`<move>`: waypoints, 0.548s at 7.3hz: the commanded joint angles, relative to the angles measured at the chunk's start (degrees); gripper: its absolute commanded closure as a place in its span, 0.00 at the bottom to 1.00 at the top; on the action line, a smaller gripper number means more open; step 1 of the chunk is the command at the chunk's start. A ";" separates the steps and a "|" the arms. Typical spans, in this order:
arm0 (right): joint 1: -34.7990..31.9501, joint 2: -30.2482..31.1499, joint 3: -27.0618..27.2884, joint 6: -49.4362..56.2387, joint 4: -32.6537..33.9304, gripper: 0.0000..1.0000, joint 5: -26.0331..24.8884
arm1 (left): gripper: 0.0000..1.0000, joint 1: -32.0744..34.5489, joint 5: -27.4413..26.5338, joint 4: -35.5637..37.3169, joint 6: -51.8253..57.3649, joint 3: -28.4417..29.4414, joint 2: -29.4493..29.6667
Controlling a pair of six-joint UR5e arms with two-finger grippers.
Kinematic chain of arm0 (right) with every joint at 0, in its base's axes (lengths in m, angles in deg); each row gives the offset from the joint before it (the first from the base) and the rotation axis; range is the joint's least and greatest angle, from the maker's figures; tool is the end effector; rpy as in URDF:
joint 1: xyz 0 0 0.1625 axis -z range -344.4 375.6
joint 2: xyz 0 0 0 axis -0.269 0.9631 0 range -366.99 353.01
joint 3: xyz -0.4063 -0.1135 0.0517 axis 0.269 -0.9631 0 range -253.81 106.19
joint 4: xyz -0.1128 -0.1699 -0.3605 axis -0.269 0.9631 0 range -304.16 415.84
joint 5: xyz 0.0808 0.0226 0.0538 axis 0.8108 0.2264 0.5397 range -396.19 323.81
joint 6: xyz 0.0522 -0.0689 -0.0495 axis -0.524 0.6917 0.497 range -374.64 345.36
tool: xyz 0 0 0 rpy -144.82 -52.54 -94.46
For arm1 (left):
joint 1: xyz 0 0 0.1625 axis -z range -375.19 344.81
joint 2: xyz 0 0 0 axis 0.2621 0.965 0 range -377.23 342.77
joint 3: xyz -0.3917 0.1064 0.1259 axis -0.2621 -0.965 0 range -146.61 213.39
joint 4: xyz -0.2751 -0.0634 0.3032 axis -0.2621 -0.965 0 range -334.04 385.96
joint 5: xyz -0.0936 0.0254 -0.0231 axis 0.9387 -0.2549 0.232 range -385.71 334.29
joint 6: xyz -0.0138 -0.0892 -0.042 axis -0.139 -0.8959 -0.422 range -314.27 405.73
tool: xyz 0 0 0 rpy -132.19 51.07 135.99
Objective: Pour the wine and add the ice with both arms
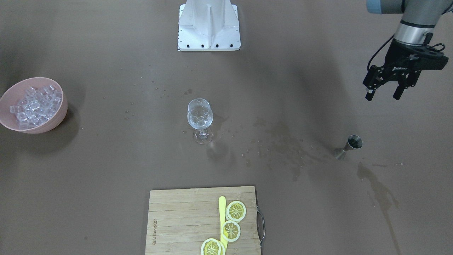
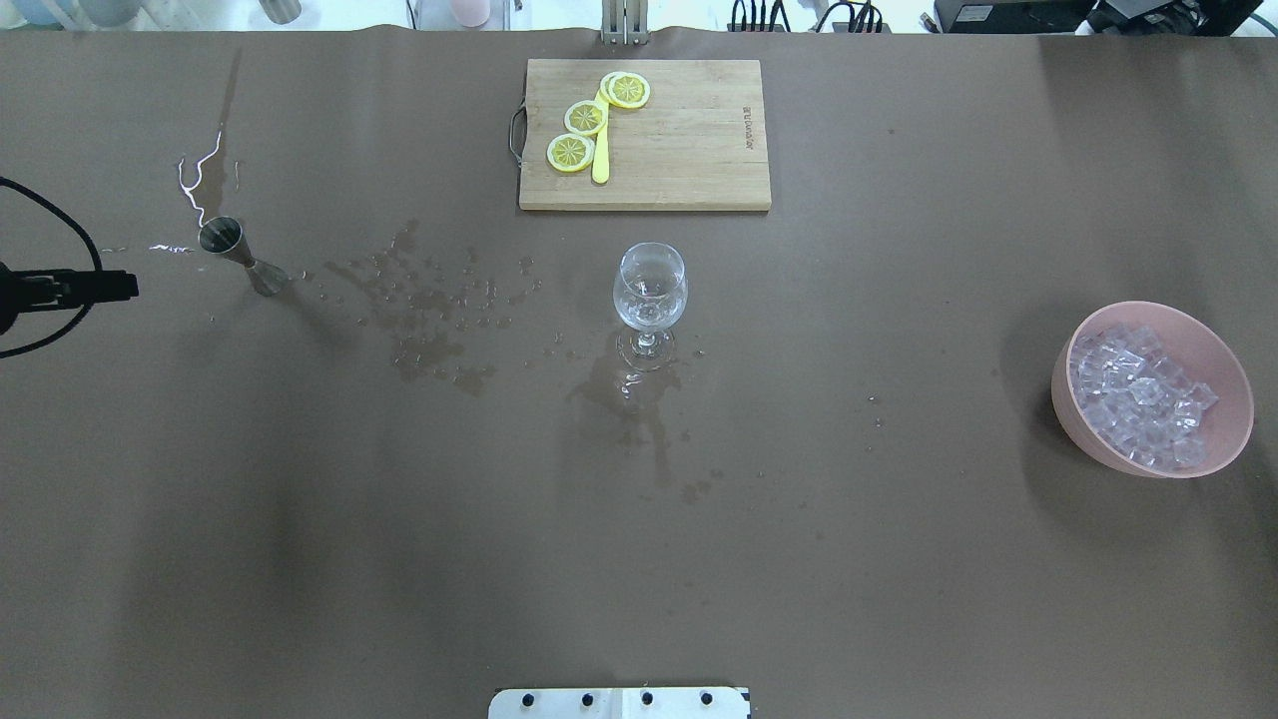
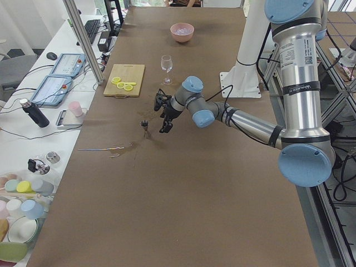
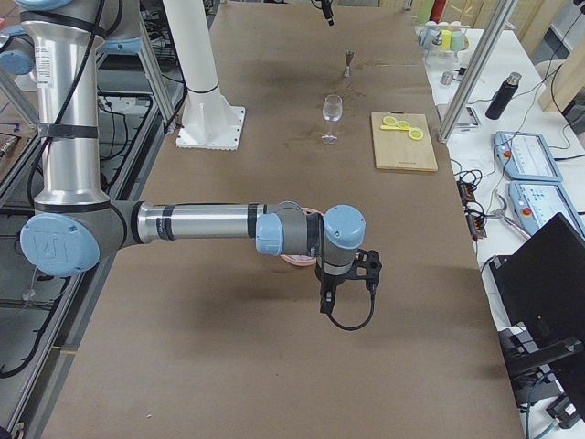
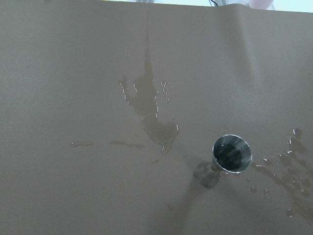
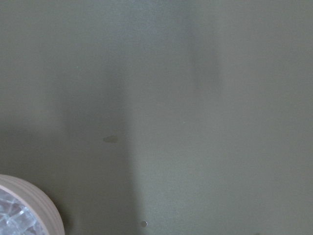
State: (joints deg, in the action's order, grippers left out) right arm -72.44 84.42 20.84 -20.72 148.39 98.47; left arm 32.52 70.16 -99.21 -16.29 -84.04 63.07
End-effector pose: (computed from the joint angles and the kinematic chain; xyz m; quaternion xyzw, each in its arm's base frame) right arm 0.0468 -0.4835 0.6348 -0.0210 -0.3794 0.0310 0.9245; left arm 0.2057 -0.4092 0.4422 0.2368 0.3794 -0.1307 0.8848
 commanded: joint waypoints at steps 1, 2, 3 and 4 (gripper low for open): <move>0.15 0.00 -0.25 -0.07 -0.09 0.00 -0.01 | 0.02 -8.13 -12.75 -0.16 -4.50 -0.08 -0.06; 0.24 0.00 -0.17 -0.16 -0.09 0.00 -0.01 | 0.02 -11.90 -19.00 -0.07 -6.17 0.27 0.29; 0.33 0.00 -0.17 -0.16 0.00 0.00 -0.01 | 0.02 -14.29 -23.24 0.02 -7.84 1.49 2.12; 0.33 0.00 -0.25 0.01 -0.09 0.00 -0.01 | 0.02 -16.32 -27.89 -0.07 -9.34 5.68 6.05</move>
State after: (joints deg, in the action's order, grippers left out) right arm -72.16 84.42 20.65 -20.83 148.35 98.46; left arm 19.21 48.38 -99.26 -23.60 -82.07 65.41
